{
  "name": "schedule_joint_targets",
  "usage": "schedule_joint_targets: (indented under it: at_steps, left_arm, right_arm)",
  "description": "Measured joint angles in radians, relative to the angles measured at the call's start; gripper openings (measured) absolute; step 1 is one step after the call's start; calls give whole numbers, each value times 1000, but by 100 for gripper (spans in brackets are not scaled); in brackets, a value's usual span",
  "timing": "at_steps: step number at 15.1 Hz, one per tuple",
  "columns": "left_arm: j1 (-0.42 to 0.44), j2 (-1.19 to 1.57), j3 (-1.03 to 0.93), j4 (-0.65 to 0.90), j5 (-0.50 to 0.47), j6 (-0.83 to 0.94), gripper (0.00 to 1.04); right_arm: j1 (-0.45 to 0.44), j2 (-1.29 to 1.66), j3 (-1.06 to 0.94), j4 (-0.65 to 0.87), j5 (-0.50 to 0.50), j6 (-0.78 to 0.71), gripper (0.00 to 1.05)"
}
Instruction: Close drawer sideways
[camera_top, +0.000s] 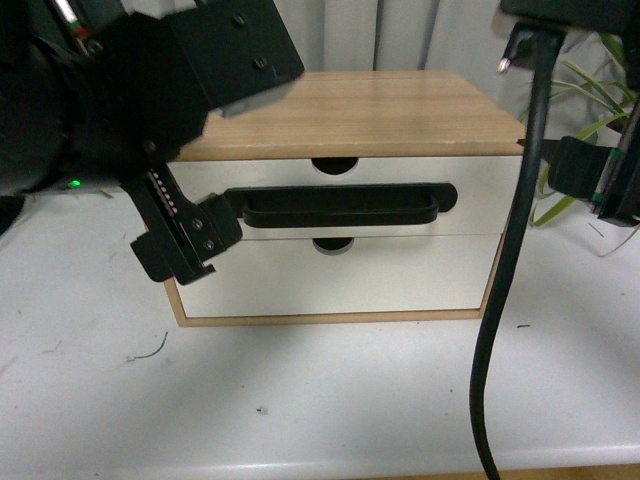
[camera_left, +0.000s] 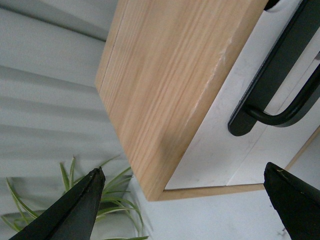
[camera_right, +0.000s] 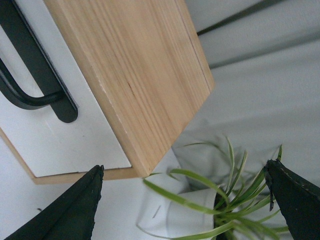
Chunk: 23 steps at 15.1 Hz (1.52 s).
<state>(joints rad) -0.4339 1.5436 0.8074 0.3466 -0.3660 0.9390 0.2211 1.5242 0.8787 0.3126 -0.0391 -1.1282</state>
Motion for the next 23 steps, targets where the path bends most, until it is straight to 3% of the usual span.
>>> schedule_joint_targets:
  at_steps: [2, 6, 9, 10, 11, 12, 13, 16, 17, 18, 19, 23]
  left_arm:
    - [27, -133, -15, -114, 50, -169, 98]
    - [119, -479, -84, -327, 163, -719, 98]
    - [201, -741, -174, -509, 129, -1081, 98]
    - [208, -819, -190, -549, 113, -1117, 98]
    - [226, -888, -247, -406, 128, -1106, 93]
    - [253, -950, -337, -237, 177, -1048, 80]
    - [270, -981, -413, -166, 205, -1001, 69]
    - [327, -1056, -560, -117, 253, -957, 31]
    - [367, -1083, -581, -113, 317, -957, 20]
    - [431, -1115, -609, -109, 359, -954, 8]
    - [440, -1134, -634, -109, 352, -954, 2]
    - [432, -1220, -703, -122, 366, -953, 2]
  right_arm:
    - [-38, -111, -64, -29, -44, 209, 98]
    - [-145, -477, -237, -35, -137, 869, 98]
    - [-174, -788, -400, -169, -136, 1253, 98]
    - [-189, -918, -444, -200, -32, 1233, 86]
    - [-220, -1038, -483, -263, 29, 1193, 75]
    - [-228, -1163, -526, -350, 46, 1165, 62]
    - [-222, -1266, -558, -407, 39, 1149, 49]
    - [-221, -1355, -653, -368, 40, 1135, 12]
    - [-221, -1368, -686, -367, 40, 1133, 2]
    - [-221, -1388, -710, -354, 40, 1130, 2]
    - [-221, -1405, -723, -341, 40, 1130, 2]
    - [-221, -1443, -783, -331, 40, 1130, 2]
